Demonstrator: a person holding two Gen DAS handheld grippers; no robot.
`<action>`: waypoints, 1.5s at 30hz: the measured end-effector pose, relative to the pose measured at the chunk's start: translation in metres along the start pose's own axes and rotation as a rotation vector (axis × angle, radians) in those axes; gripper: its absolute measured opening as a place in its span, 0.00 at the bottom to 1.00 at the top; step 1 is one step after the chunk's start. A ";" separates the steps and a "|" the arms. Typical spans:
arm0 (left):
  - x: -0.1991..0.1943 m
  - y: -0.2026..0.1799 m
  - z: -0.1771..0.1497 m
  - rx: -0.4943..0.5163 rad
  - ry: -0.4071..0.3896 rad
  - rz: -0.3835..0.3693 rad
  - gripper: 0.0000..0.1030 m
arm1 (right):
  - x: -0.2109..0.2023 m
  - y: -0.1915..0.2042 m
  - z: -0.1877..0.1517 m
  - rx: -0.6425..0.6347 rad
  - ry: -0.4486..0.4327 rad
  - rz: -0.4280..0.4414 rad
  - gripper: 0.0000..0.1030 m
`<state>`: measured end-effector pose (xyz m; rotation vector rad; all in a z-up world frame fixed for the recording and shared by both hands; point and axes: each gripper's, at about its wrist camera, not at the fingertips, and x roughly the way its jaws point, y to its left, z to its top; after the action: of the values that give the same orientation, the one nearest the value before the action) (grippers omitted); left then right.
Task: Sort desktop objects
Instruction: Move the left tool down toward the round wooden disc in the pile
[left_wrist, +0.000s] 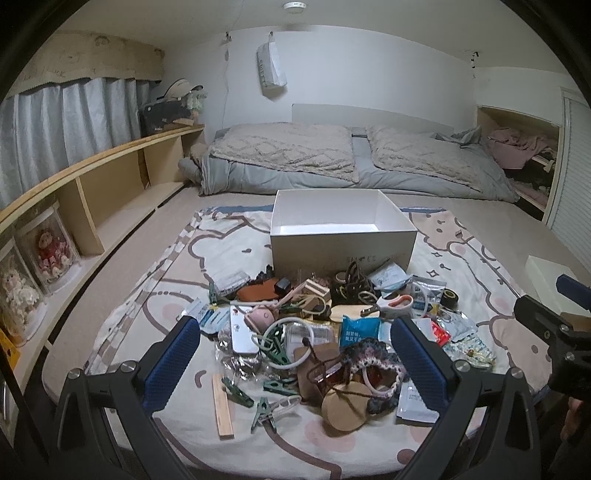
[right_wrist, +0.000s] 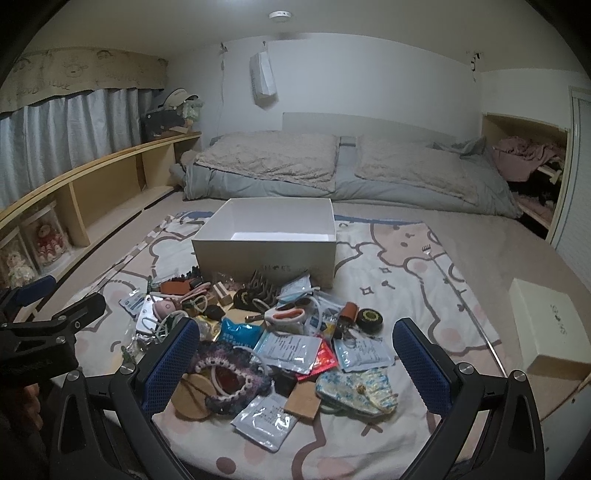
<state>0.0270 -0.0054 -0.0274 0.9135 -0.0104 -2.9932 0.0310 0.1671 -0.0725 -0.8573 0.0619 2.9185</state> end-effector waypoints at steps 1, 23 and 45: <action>0.000 0.000 -0.002 -0.003 0.005 0.000 1.00 | 0.000 0.000 -0.002 0.004 0.003 0.000 1.00; 0.025 0.010 -0.057 -0.021 0.105 -0.007 1.00 | 0.024 -0.008 -0.050 0.059 0.140 0.007 1.00; 0.083 -0.005 -0.108 -0.054 0.266 -0.067 1.00 | 0.077 -0.017 -0.091 0.087 0.302 0.020 1.00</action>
<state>0.0182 -0.0014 -0.1638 1.3216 0.1040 -2.8869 0.0176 0.1843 -0.1909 -1.2797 0.2191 2.7538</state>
